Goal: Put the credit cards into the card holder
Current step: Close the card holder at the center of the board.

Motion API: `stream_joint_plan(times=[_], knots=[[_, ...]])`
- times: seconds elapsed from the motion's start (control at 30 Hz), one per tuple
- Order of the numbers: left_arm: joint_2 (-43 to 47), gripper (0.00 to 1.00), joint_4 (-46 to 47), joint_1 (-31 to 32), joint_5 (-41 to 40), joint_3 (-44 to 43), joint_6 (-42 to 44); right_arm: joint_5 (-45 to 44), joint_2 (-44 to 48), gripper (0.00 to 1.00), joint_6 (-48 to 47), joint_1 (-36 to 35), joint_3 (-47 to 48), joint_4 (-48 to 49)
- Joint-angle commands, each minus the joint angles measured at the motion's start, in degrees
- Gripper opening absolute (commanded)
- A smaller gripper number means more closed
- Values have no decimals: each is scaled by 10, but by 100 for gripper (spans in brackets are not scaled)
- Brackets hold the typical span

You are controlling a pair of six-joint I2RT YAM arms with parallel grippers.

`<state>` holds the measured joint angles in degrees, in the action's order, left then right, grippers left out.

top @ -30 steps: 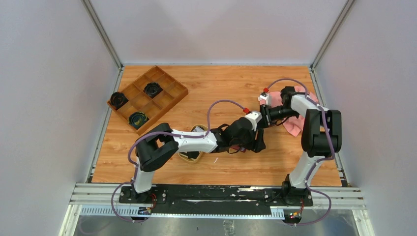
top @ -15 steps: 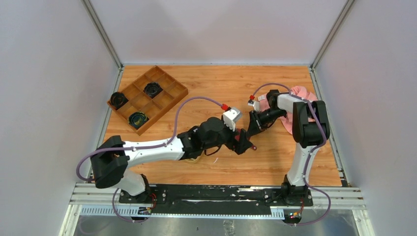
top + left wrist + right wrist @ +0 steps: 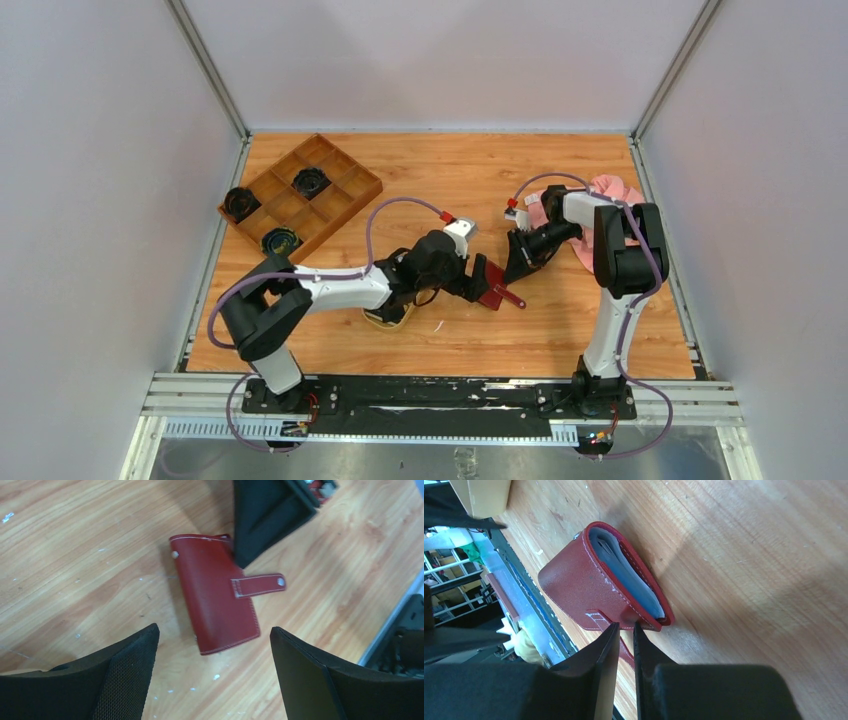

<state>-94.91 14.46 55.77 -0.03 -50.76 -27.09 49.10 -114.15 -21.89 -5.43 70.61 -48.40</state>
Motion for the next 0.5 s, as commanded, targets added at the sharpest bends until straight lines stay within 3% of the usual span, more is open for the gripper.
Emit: stream_joint_plan(times=[0.0, 0.47], knots=[[-46, 84, 1, -28, 52, -27, -19, -48, -10, 21, -8, -4, 0, 6], [-144, 71, 1, -58, 160, -71, -70, -44, -12, 21, -11, -4, -2, 6]])
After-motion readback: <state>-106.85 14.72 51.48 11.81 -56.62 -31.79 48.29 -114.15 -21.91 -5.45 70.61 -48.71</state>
